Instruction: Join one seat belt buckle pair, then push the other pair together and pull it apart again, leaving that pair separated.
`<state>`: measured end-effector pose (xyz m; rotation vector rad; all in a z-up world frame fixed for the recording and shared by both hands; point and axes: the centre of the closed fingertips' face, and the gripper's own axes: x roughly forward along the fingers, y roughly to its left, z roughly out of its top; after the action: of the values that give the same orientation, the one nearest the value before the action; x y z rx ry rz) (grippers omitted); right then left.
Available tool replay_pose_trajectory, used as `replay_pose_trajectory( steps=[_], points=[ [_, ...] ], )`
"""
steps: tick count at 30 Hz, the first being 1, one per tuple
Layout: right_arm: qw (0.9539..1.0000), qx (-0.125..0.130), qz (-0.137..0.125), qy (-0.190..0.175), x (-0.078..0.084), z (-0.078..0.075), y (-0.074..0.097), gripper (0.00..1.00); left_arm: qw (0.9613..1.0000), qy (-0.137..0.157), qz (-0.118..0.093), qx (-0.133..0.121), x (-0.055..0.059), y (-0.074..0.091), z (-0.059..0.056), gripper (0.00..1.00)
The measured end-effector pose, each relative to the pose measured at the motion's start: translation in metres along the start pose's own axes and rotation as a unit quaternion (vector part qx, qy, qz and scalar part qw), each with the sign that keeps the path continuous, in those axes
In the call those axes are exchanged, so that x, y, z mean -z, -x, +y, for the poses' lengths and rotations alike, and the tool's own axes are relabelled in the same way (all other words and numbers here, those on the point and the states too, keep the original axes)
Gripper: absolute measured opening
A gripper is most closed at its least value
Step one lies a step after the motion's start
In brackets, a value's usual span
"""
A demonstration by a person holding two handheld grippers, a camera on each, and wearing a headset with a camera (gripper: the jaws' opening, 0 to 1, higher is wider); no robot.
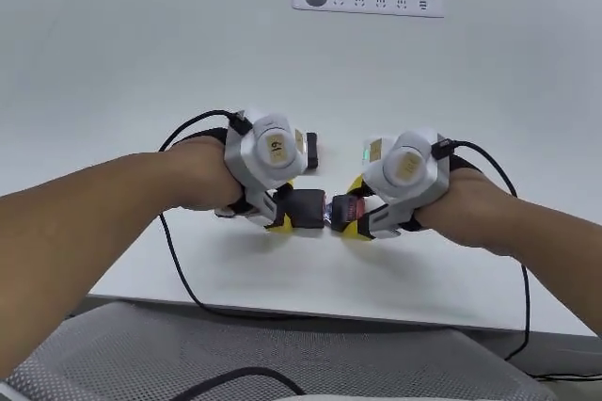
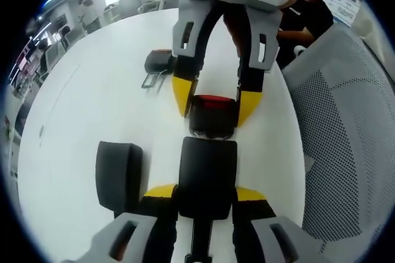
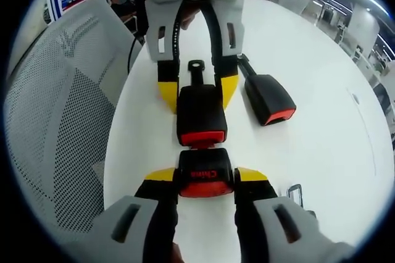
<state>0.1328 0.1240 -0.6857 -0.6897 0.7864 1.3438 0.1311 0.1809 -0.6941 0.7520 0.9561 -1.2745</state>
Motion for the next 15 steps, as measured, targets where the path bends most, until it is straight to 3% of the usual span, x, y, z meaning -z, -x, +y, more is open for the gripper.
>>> replay_pose_trajectory(
  steps=[4,10,15],
  points=[
    [0.9999,-0.002,-0.010,0.008,-0.007,0.003,0.002,0.34,0.9995,0.022,-0.021,-0.005,-0.009,0.008,-0.001,0.36],
    [0.9996,0.000,-0.020,0.018,-0.020,0.006,0.010,0.32,0.9983,0.014,-0.054,-0.017,-0.023,0.023,0.005,0.39],
    [0.9991,0.006,-0.030,0.028,-0.030,0.001,0.018,0.32,0.9973,0.022,-0.065,-0.025,-0.028,0.035,0.014,0.39]
  ],
)
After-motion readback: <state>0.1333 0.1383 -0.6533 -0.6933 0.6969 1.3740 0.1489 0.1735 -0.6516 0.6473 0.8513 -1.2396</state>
